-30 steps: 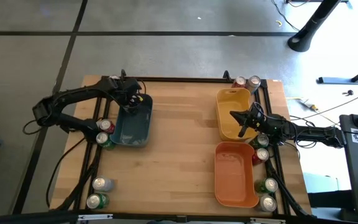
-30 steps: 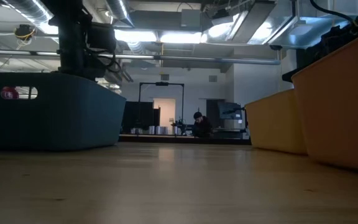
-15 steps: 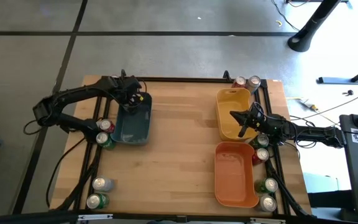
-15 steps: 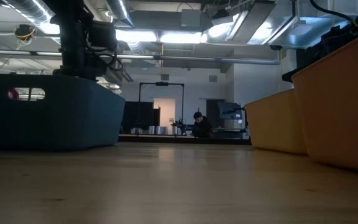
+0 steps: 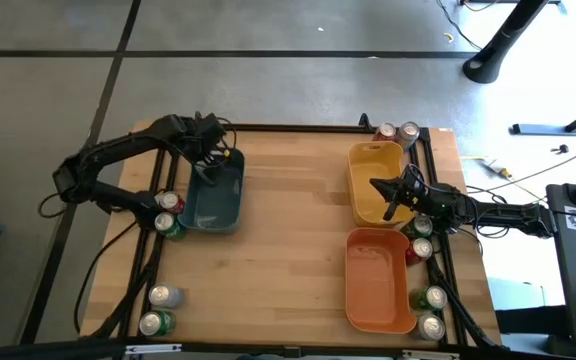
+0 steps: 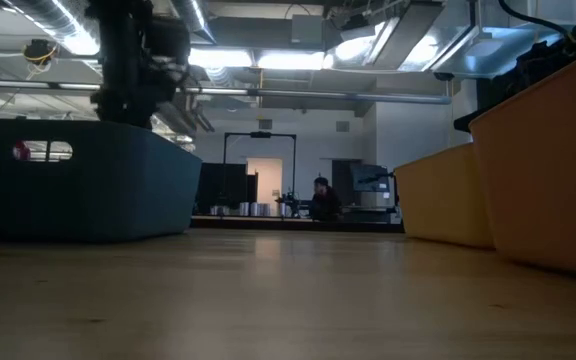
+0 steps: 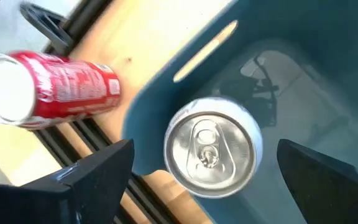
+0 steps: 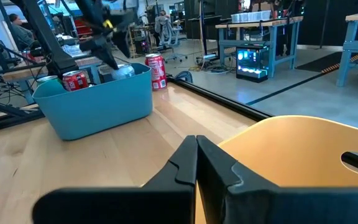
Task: Sort soda cans
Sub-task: Put the bottom left blue-white soda can into the blue bin
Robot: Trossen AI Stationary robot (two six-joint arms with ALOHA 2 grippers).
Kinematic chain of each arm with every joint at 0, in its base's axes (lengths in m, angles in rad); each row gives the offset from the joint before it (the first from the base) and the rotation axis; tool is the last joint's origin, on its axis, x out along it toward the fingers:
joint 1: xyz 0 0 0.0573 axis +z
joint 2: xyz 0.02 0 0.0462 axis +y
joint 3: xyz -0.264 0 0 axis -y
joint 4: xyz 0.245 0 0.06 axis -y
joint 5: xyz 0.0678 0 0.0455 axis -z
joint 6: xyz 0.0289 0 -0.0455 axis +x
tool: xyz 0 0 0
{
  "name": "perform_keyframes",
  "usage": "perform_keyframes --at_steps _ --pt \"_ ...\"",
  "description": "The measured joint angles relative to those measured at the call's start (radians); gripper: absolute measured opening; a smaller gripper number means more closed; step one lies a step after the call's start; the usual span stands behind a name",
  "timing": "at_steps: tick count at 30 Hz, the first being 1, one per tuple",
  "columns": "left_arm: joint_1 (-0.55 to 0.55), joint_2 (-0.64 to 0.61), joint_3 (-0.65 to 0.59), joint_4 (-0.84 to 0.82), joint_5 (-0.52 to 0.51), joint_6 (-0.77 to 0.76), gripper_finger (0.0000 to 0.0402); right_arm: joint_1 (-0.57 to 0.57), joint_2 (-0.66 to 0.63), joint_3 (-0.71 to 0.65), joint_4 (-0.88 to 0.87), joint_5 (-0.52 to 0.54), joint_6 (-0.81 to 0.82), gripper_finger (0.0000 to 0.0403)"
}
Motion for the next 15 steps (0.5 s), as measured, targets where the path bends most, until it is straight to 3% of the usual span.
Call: perform_keyframes --at_steps 6,9,15 --pt "0.000 0.000 0.092 -0.038 0.017 0.022 0.0381 0.000 0.000 0.000 0.001 0.000 0.019 0.0007" --pt "-0.007 0.000 0.109 -0.039 0.089 0.041 0.0379 0.000 0.000 0.000 0.001 -0.001 0.019 0.0007" --pt "-0.125 0.000 0.133 -0.053 0.199 0.002 0.0381 0.000 0.000 0.000 0.000 -0.002 0.019 0.0007"
